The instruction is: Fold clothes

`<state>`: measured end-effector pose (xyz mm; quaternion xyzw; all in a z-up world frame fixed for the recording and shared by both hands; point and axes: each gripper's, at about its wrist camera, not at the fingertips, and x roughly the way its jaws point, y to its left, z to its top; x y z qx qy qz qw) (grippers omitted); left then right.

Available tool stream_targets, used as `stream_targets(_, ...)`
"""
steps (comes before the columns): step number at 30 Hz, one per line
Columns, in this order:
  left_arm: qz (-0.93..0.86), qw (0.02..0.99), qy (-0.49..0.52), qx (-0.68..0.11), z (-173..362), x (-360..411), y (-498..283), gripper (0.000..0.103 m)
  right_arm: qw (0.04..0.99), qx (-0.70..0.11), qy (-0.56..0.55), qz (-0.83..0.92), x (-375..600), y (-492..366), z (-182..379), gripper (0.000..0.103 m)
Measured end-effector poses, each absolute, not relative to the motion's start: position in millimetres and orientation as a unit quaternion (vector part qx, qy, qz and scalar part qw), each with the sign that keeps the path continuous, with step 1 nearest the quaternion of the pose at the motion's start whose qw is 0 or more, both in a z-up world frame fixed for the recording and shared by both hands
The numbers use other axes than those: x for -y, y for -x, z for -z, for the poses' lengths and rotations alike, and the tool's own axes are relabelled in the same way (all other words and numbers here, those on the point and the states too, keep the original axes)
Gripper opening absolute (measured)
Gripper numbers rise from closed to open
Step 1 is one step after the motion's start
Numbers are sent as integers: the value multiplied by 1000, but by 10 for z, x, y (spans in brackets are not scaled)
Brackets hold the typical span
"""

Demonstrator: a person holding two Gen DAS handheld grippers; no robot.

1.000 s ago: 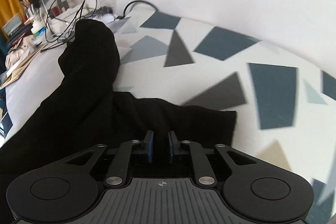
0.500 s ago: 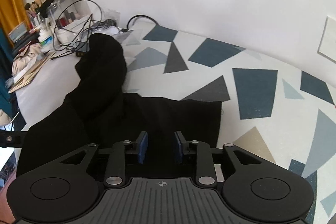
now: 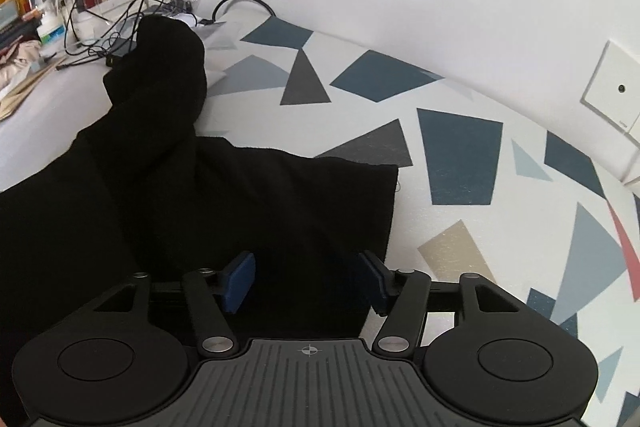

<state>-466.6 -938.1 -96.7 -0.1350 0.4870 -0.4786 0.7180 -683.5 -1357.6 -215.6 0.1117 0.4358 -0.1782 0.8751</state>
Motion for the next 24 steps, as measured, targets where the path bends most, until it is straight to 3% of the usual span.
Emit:
stream_targets(7, 468, 728, 132, -483, 961, 9353, 4655, 78, 878, -427, -134, 168, 13571, 6840, 2120, 71)
stream_targets(24, 404, 776, 150, -461, 928, 9021, 4414, 78, 909, -378, -169, 53, 13167, 6926, 1580, 72)
